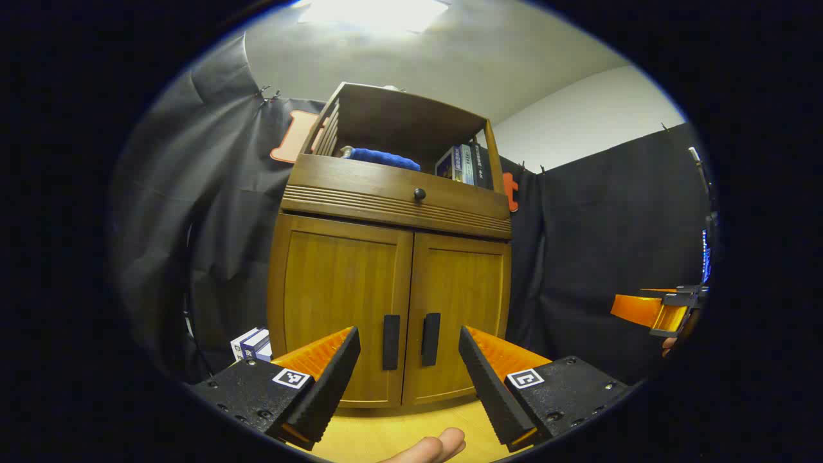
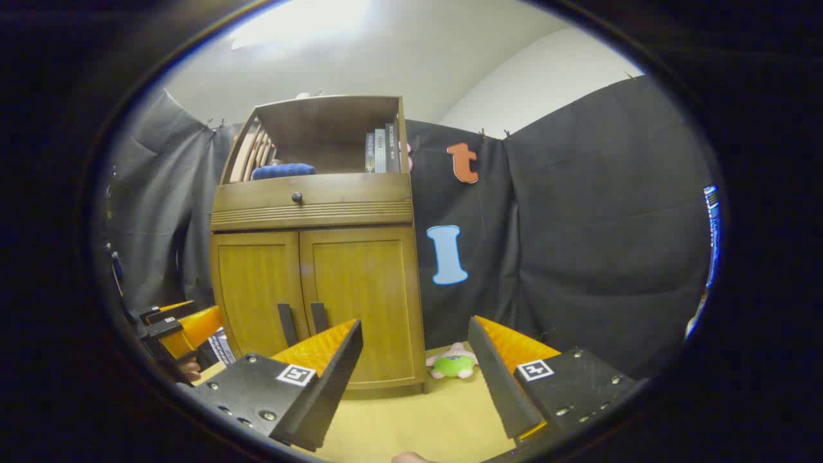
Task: Open the right door of the double-door shoe cabinet with the right hand, and open the left door with the left hand.
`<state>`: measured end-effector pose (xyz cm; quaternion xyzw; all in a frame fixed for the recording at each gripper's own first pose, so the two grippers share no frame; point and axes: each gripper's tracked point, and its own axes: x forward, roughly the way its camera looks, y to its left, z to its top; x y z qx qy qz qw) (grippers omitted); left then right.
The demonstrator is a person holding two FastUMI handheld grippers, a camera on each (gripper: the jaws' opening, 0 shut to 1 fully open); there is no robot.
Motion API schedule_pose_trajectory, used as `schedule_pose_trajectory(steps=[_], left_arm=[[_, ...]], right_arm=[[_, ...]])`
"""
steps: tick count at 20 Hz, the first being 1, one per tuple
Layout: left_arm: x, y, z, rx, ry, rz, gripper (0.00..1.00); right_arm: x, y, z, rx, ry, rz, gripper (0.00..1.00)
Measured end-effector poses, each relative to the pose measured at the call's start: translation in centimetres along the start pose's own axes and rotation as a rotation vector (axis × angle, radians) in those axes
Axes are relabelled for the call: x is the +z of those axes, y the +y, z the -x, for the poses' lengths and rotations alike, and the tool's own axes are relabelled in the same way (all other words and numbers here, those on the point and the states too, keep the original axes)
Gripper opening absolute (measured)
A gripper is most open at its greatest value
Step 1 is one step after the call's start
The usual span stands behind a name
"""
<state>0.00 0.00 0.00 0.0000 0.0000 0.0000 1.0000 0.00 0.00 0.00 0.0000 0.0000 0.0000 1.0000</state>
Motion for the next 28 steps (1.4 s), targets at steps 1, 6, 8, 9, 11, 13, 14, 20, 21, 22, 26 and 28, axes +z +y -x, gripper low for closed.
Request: schedule_pose_trajectory(steps=[1, 6, 8, 9, 11, 13, 14, 20, 21, 22, 26, 28], left_arm=[[0.1, -0.8, 0.1, -0.032, -0.001, -0.002, 0.92], [0.6, 0.6, 0.2, 0.029, -0.02, 0.023, 0.92], [0.6, 1.1, 0.1, 0.037, -0.015, 0.035, 0.95], [0.7, 1.3, 0.2, 0.04, -0.017, 0.042, 0.95], [0.9, 1.3, 0.2, 0.04, -0.027, 0.076, 0.92], [0.7, 1.0, 0.4, 0.021, -0.02, 0.08, 0.95], [0.5, 0.9, 0.2, 0.013, -0.017, 0.078, 0.95], [-0.3, 0.7, -0.2, 0.004, 0.011, 0.085, 0.95], [-0.5, 0.7, -0.4, 0.009, 0.018, 0.086, 0.95], [-0.8, 0.6, -0.5, 0.01, 0.025, 0.086, 0.95], [-2.0, -0.4, -1.2, -0.02, 0.063, 0.066, 0.95], [-2.4, -1.1, -1.3, -0.049, 0.076, 0.054, 0.95]], right_arm=[[0.1, 0.1, 0.3, 0.003, -0.001, 0.002, 0.98], [0.4, -0.7, 0.8, 0.008, -0.005, 0.02, 0.98], [0.2, -1.1, 0.7, 0.016, -0.007, 0.001, 0.98], [0.0, -1.1, 0.7, 0.018, -0.004, -0.008, 0.98], [-0.1, -1.4, 0.3, 0.017, -0.003, -0.026, 0.94], [-0.1, -1.1, -0.2, 0.032, -0.005, -0.022, 0.98], [-0.2, -1.0, -0.5, 0.038, -0.007, -0.019, 0.98], [-0.9, 2.3, -3.5, 0.13, 0.015, -0.004, 0.98], [-0.8, 3.1, -4.4, 0.148, 0.014, -0.004, 0.94], [-0.8, 4.0, -5.5, 0.164, 0.011, -0.001, 0.98], [-2.5, 7.3, -10.7, 0.199, 0.025, 0.007, 0.98], [-3.9, 8.8, -13.7, 0.212, 0.046, 0.023, 0.98]])
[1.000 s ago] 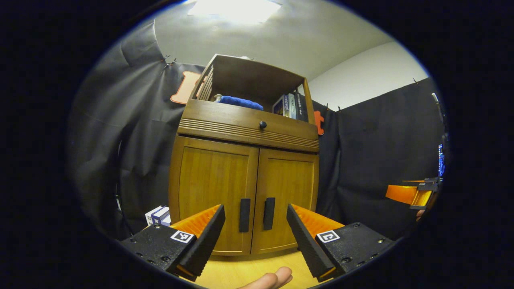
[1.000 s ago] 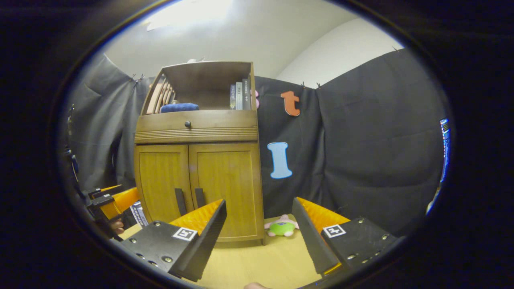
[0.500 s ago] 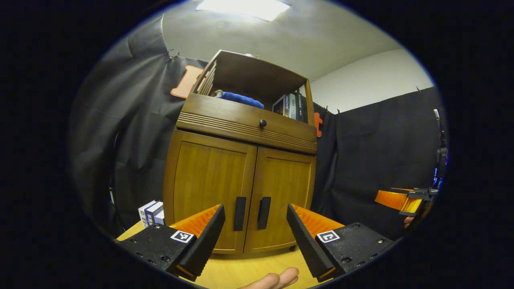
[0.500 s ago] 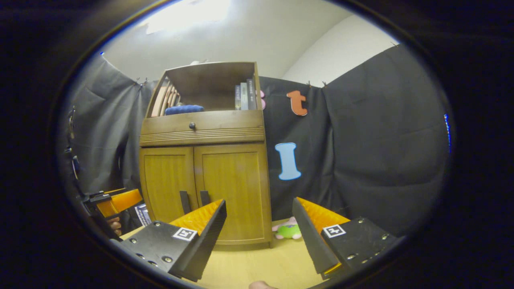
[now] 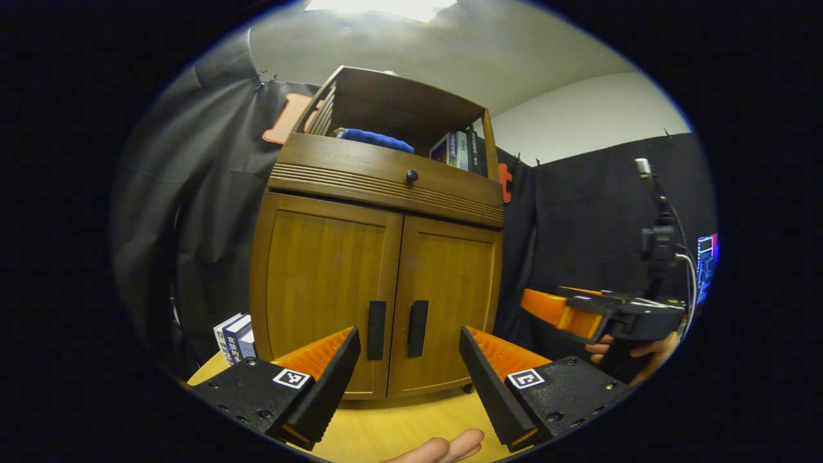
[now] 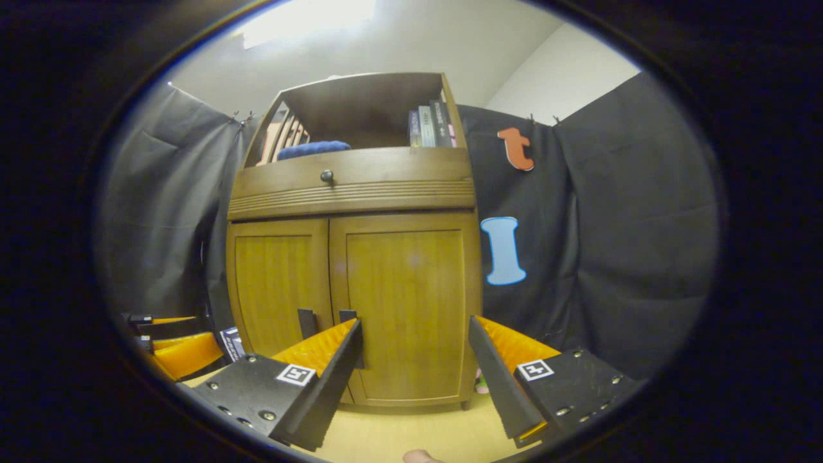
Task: Open the right door of the double-door shoe cabinet with the right hand, and open the left door with the left hand.
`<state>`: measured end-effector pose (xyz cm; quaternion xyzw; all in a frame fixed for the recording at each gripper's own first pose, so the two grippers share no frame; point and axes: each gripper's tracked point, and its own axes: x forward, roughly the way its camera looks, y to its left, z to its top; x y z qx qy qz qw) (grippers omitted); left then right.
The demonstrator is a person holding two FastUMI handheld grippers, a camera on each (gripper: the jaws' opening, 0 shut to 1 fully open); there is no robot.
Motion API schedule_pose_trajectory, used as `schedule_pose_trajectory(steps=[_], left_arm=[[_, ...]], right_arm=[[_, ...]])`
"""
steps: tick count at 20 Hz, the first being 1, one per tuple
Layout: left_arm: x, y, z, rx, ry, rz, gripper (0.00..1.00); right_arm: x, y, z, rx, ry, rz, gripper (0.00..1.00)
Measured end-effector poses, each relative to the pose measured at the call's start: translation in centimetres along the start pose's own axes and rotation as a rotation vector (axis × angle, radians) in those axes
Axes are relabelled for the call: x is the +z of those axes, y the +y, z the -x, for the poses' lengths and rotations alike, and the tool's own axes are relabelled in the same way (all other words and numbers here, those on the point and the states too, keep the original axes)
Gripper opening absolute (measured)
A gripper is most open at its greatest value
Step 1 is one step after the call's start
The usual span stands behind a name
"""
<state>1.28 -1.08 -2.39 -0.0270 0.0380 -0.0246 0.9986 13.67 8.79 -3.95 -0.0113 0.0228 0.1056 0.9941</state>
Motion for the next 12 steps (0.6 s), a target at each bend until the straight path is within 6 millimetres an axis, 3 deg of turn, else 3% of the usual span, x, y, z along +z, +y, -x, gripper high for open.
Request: schedule_pose_trajectory(steps=[4, 8, 9, 11, 12], left_arm=[[0.3, 0.3, 0.2, -0.002, -0.01, -0.005, 0.95], [0.6, 1.7, -0.3, 0.028, -0.019, 0.002, 0.95], [0.6, 1.8, -0.4, 0.018, -0.014, 0.0, 0.95], [0.4, 2.3, -0.6, 0.003, 0.008, 0.008, 0.95], [0.5, 2.9, -0.6, 0.01, 0.013, 0.015, 0.95]], right_arm=[[-2.6, 0.8, -5.1, -0.005, 0.04, 0.019, 0.98], [-6.3, 0.2, -9.5, -0.037, 0.13, -0.043, 0.98], [-7.3, 0.3, -10.0, -0.036, 0.167, -0.071, 0.94], [-7.8, 0.6, -11.0, -0.022, 0.184, -0.136, 0.98], [-8.0, 0.5, -10.8, -0.022, 0.185, -0.157, 0.94]])
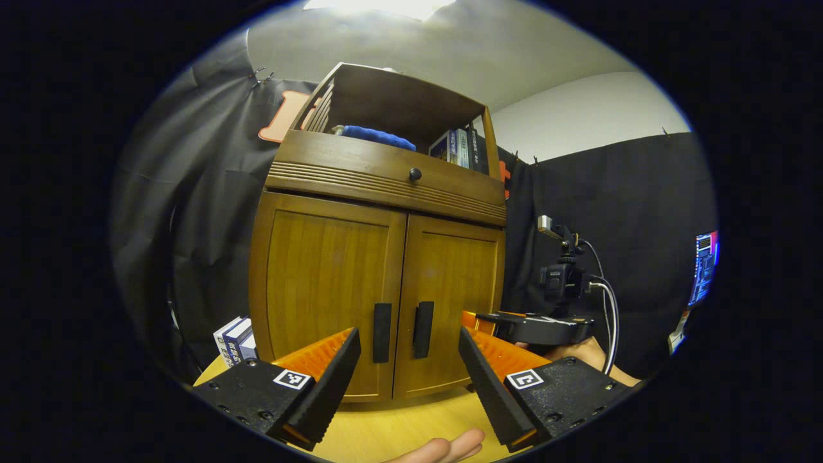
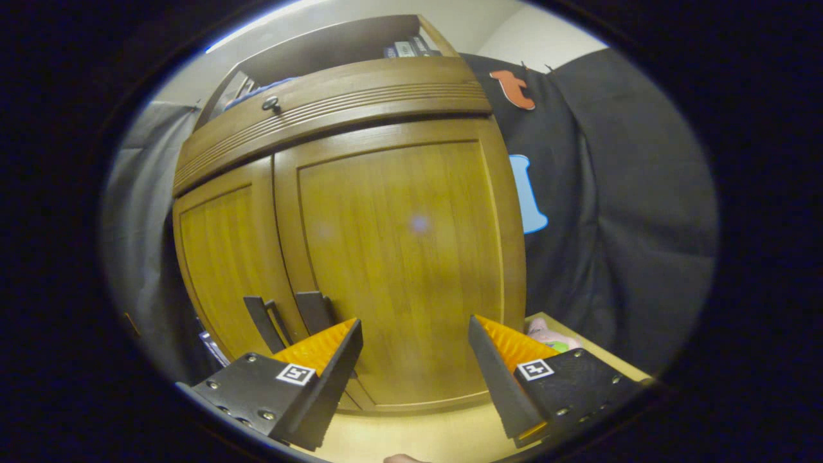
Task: Open the right door of the double-door shoe cabinet with the right hand, and open the left door with the left hand.
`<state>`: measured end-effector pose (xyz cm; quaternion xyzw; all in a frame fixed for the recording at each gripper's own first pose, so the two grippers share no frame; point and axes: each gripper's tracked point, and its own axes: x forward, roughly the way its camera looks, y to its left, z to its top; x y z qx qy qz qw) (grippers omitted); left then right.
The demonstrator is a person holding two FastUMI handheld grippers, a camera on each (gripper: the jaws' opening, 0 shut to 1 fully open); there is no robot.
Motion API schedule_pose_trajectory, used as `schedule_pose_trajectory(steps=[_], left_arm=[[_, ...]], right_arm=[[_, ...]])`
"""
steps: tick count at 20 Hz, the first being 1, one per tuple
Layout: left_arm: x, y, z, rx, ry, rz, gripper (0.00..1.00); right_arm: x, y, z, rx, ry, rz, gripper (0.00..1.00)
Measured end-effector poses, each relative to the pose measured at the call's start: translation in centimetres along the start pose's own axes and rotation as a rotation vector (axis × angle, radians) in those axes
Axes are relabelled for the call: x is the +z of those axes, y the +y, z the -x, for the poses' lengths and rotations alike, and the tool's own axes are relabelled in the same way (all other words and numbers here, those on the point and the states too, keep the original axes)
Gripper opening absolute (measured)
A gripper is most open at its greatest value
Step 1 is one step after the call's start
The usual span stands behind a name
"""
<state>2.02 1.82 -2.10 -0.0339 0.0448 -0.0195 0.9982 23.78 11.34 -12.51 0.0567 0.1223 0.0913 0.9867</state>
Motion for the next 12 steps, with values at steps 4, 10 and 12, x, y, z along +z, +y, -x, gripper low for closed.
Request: schedule_pose_trajectory(steps=[4, 10, 12], left_arm=[[1.7, 2.9, 0.3, 0.072, -0.049, -0.018, 0.95], [3.6, 4.7, 1.6, 0.104, -0.116, -0.018, 0.95], [4.1, 5.8, 1.7, 0.133, -0.131, -0.015, 0.95]], right_arm=[[-0.4, 0.3, -0.4, 0.014, -0.002, 0.015, 0.98], [-1.9, 5.1, -1.9, 0.149, 0.008, 0.035, 0.94], [-1.8, 8.1, -2.0, 0.204, -0.008, 0.058, 0.98]])
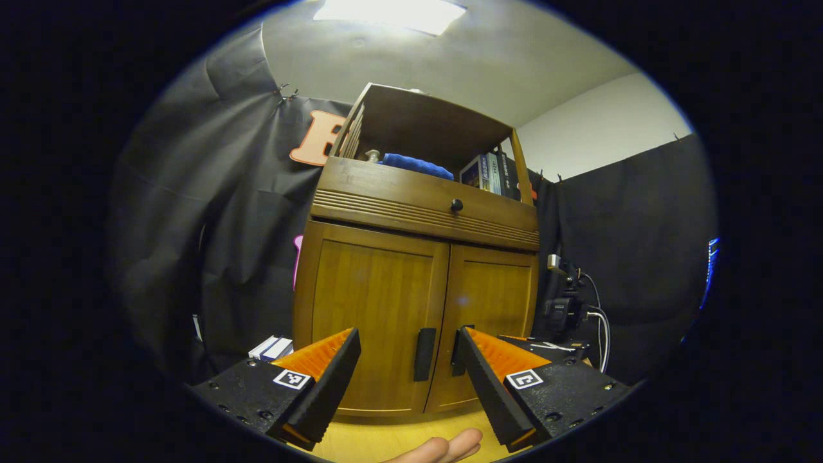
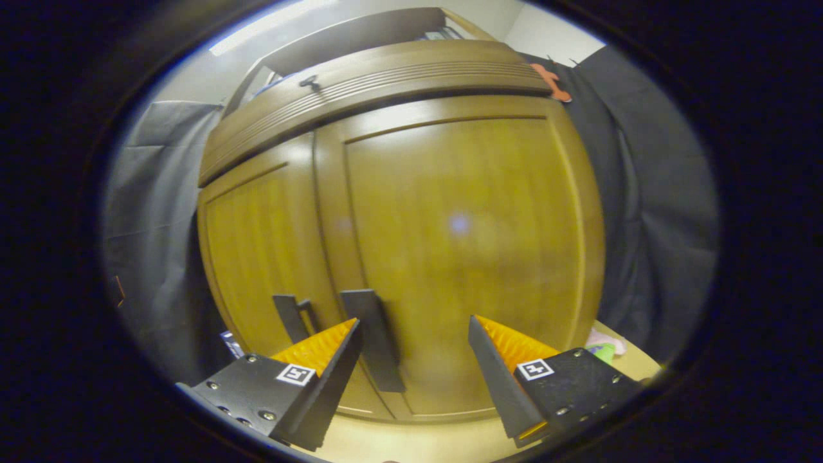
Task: Open the right door of the double-door shoe cabinet with the right hand, and open the left door with the left hand.
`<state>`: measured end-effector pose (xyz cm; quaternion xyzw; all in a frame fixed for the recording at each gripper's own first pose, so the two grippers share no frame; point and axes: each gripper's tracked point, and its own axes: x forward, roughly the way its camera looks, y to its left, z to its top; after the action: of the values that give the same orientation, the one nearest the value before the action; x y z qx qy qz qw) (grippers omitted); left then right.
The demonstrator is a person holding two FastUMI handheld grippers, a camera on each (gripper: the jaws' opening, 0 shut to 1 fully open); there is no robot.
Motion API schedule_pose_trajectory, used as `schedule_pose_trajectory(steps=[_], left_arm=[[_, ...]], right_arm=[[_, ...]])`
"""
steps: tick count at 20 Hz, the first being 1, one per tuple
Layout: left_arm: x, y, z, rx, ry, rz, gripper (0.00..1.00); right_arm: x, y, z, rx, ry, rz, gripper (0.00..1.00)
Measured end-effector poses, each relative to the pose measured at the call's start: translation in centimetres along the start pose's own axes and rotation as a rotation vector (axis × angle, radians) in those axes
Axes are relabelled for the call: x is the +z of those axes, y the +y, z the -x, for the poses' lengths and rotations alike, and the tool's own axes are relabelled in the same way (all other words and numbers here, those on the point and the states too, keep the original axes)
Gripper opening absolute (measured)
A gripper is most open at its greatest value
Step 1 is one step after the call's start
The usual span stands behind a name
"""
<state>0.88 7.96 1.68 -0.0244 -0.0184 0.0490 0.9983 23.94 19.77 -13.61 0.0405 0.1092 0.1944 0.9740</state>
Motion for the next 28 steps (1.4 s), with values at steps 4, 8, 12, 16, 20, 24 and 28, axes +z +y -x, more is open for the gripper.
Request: schedule_pose_trajectory(steps=[4, 8, 12, 16, 20, 24, 28], left_arm=[[-0.3, 0.2, -0.4, -0.038, 0.026, 0.035, 0.95], [0.1, 1.2, -0.4, -0.051, 0.029, 0.074, 0.95], [-0.3, 1.7, -0.5, -0.017, 0.037, 0.061, 0.95], [-0.1, 1.2, 0.0, 0.0, 0.034, 0.043, 0.95], [-0.8, -1.2, 0.6, -0.028, 0.043, 0.0, 0.91], [-2.0, -2.0, 1.1, 0.036, 0.125, -0.024, 0.95], [-2.3, -2.6, 2.3, 0.058, 0.123, -0.068, 0.95]], right_arm=[[-1.4, 0.6, -2.8, -0.061, 0.044, 0.122, 0.86], [-1.0, 1.7, -2.8, -0.029, 0.033, 0.075, 0.55], [-0.9, 1.6, -2.7, -0.053, 0.039, 0.084, 0.28], [-1.2, 2.1, -1.0, 0.001, 0.063, 0.07, 0.19], [-1.1, 1.9, 1.9, 0.056, 0.069, 0.074, 0.19], [-0.8, 1.3, 3.8, 0.101, 0.084, 0.062, 0.19], [-0.5, 0.7, 5.6, 0.131, 0.087, 0.052, 0.19]])
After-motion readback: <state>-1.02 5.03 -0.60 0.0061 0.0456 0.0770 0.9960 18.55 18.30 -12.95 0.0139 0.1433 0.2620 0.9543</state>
